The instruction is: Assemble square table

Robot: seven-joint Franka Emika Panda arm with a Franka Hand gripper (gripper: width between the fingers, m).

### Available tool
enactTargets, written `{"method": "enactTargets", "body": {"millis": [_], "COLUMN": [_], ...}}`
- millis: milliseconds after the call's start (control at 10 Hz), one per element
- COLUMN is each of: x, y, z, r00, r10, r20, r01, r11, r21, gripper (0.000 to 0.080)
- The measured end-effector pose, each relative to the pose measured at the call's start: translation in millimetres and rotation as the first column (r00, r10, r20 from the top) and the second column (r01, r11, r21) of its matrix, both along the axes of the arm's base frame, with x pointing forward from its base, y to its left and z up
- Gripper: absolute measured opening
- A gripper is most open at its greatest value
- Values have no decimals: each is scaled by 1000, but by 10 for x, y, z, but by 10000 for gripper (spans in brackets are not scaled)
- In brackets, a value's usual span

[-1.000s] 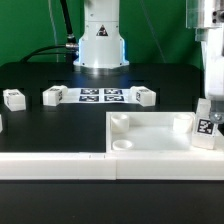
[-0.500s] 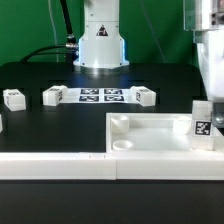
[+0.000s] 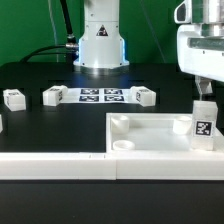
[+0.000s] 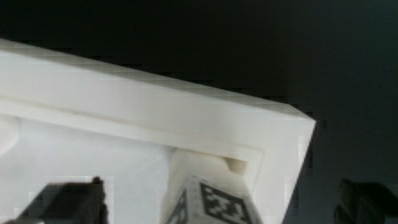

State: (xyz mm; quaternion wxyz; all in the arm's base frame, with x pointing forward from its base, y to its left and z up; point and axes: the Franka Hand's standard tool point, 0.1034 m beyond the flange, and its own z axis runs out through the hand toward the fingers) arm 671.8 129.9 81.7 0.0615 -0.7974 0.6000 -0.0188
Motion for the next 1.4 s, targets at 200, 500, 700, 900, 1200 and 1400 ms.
{"method": "enactTargets", "body": {"millis": [200, 500, 700, 900, 1200, 1400], "x": [6, 1, 2, 0, 105, 104], "y": [-18, -132, -157, -195, -312, -321], "z": [-3, -54, -60, -67, -80, -83], "r00": [987, 885, 811, 711, 483, 507], "r10": [162, 458, 581, 702, 874, 860], "r20": [16, 78, 67, 38, -56, -54], "r01": [-161, -449, -569, -688, -868, -855], "r11": [987, 887, 810, 706, 469, 494], "r21": [-21, -110, -141, -166, -163, -162], "gripper": [649, 649, 649, 649, 649, 630]}}
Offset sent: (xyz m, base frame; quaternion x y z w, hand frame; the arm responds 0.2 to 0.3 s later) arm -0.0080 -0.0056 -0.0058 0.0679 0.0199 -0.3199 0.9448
